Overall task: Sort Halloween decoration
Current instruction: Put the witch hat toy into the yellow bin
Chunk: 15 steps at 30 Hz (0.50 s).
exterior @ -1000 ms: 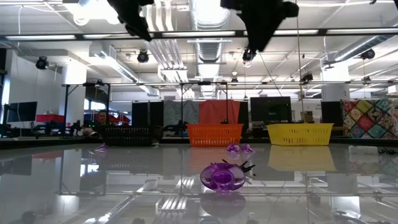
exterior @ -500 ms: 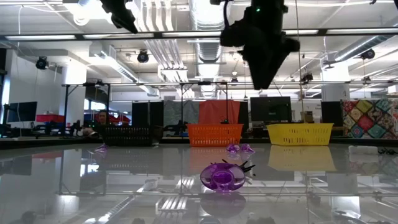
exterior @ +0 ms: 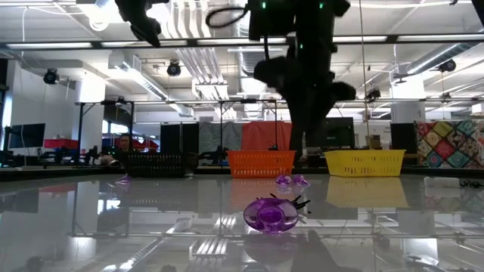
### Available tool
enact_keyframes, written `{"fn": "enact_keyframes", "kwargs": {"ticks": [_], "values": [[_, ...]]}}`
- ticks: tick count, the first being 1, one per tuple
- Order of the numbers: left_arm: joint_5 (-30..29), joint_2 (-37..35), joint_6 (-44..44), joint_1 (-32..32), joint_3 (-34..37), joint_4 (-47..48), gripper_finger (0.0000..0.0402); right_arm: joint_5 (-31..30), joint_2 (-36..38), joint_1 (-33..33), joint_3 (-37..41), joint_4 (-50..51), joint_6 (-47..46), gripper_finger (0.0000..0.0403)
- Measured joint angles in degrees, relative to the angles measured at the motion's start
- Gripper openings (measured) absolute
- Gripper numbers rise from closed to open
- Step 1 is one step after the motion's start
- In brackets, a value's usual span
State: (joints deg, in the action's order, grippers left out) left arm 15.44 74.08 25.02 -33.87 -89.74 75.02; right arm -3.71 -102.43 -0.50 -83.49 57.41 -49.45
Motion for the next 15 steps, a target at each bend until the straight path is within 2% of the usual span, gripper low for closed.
{"fn": "enact_keyframes", "kwargs": {"ticks": [12, 15], "values": [[0.0, 0.0, 0.4, 0.0, 4.0, 0.0, 0.0137, 5.2, 0.0, -1.9, 6.1, -8.3, 2.1, 0.0111], [0.0, 0.0, 0.4, 0.0, 4.2, 0.0, 0.0137, 5.8, 0.0, -1.8, 7.8, -11.8, -0.4, 0.0111]]}}
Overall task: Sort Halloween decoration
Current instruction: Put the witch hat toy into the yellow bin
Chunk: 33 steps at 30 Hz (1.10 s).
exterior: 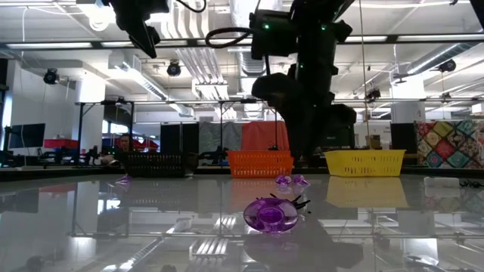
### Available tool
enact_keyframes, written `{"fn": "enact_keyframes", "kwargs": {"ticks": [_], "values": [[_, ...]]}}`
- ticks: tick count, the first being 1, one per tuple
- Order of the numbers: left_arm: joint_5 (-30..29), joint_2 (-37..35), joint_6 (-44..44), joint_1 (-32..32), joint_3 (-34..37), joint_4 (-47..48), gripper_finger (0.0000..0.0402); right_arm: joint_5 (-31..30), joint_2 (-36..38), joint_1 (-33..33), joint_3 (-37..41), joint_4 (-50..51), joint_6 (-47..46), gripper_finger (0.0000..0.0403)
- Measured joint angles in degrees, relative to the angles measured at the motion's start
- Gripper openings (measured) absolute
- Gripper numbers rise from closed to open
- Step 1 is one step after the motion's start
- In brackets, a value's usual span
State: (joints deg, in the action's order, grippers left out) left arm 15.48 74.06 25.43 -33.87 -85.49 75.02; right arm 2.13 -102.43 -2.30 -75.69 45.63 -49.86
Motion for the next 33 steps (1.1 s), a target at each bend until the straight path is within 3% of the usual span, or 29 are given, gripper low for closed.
{"fn": "enact_keyframes", "kwargs": {"ticks": [11, 33], "values": [[0.0, 0.0, 0.0, 0.0, 0.0, -0.2, 0.0137, -2.1, 0.0, -0.1, 1.1, -1.6, -19.8, 0.0100], [0.1, 0.0, 0.3, 0.0, 1.7, -0.5, 0.0137, -2.0, -5.2, 0.0, 1.2, -4.1, -25.2, 0.0095]]}}
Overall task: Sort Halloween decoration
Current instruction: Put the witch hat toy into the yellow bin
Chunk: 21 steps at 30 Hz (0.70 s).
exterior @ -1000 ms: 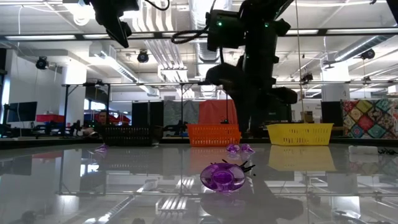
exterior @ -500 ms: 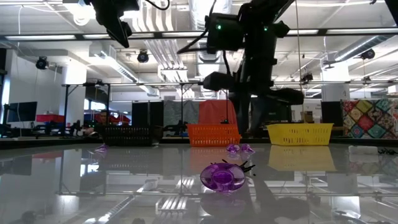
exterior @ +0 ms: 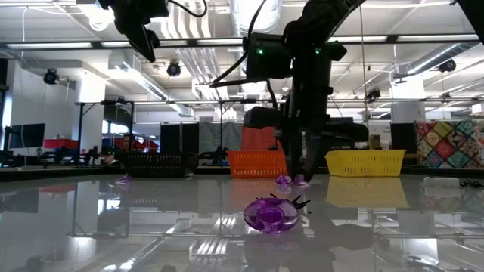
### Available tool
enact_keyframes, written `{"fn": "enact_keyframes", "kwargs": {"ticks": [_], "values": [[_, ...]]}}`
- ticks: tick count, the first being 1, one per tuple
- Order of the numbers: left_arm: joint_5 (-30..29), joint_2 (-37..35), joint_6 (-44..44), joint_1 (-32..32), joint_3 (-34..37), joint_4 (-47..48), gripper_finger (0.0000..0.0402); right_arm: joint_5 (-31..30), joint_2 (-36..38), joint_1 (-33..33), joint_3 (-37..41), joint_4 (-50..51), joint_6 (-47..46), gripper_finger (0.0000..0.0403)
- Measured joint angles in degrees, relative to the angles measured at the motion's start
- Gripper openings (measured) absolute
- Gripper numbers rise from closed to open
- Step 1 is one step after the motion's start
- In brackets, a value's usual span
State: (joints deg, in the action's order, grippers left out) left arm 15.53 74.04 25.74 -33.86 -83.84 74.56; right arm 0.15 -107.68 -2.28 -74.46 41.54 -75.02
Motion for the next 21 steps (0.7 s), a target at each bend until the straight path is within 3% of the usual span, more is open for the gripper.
{"fn": "enact_keyframes", "kwargs": {"ticks": [6, 14, 21], "values": [[0.0, 0.0, 0.8, 0.0, 1.8, 0.0, 0.0137, 3.3, 0.0, 0.8, 0.0, 0.1, -0.5, 0.0095], [0.0, 0.0, 1.3, 0.0, 2.3, -0.6, 0.0137, 3.3, 0.1, 1.9, 0.0, 0.1, -0.9, 0.0094], [0.0, 0.0, 1.4, 0.0, 2.3, -0.9, 0.0137, 3.2, -0.1, 2.0, 0.0, 0.1, 1.5, 0.0044]]}}
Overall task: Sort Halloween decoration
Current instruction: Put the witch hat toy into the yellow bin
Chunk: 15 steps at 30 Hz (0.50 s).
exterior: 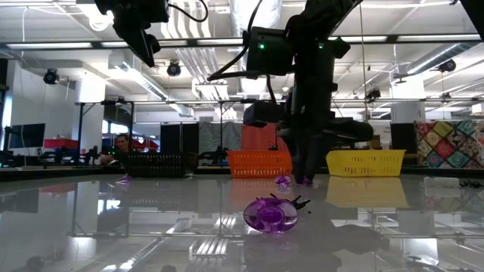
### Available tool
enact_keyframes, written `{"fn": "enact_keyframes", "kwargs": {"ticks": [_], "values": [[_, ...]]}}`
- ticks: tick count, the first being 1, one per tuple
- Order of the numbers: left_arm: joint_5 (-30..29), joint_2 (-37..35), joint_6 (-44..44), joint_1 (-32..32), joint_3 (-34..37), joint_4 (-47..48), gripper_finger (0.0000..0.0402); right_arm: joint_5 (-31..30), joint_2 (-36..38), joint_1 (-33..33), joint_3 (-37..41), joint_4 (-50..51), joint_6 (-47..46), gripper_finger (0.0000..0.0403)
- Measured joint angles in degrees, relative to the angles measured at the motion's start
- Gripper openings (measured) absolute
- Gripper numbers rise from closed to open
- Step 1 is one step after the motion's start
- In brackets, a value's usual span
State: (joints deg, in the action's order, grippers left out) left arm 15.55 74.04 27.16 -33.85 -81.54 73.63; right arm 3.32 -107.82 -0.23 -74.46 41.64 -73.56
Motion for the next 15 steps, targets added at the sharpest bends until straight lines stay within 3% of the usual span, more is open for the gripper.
{"fn": "enact_keyframes", "kwargs": {"ticks": [4, 15], "values": [[0.0, 0.0, 0.0, 0.0, 0.0, 0.0, 0.0137, -0.3, 0.0, 0.0, 0.0, 0.0, 1.1, 0.0013], [0.0, 0.0, 0.0, 0.0, 0.0, 0.2, 0.0137, -1.5, 3.2, -0.2, -0.2, 2.5, 4.0, 0.0009]]}}
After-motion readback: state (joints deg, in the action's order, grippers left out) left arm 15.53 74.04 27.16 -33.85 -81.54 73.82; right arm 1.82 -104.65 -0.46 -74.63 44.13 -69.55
